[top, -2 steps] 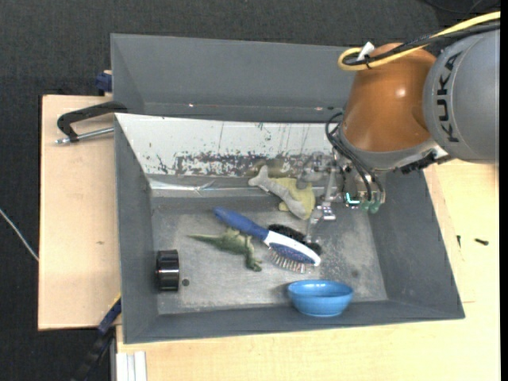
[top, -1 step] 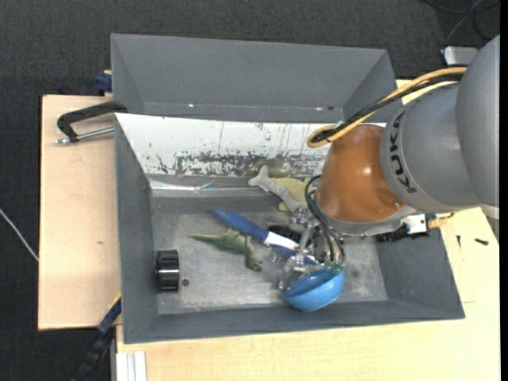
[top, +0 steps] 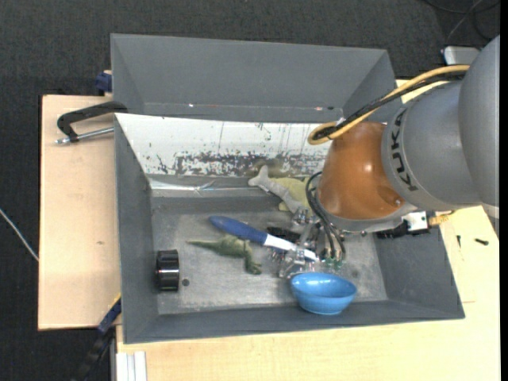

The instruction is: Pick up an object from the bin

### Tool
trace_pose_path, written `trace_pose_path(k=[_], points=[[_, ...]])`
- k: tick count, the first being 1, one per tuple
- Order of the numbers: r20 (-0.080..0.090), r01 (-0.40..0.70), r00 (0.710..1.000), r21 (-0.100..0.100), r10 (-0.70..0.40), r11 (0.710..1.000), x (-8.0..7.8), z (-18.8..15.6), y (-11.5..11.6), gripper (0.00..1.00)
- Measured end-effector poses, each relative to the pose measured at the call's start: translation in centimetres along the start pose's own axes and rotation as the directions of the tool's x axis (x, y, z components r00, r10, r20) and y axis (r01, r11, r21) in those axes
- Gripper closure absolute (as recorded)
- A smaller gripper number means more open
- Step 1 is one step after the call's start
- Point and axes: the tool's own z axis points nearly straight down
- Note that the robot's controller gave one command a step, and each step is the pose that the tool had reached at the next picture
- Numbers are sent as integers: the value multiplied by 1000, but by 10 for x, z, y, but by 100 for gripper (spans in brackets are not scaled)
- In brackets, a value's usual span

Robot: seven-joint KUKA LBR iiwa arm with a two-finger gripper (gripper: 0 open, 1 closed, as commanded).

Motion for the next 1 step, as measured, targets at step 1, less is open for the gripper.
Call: trace_pose_path(k=[1], points=[[-4, 182, 983, 1, -182, 983, -17, -125, 2, 100]])
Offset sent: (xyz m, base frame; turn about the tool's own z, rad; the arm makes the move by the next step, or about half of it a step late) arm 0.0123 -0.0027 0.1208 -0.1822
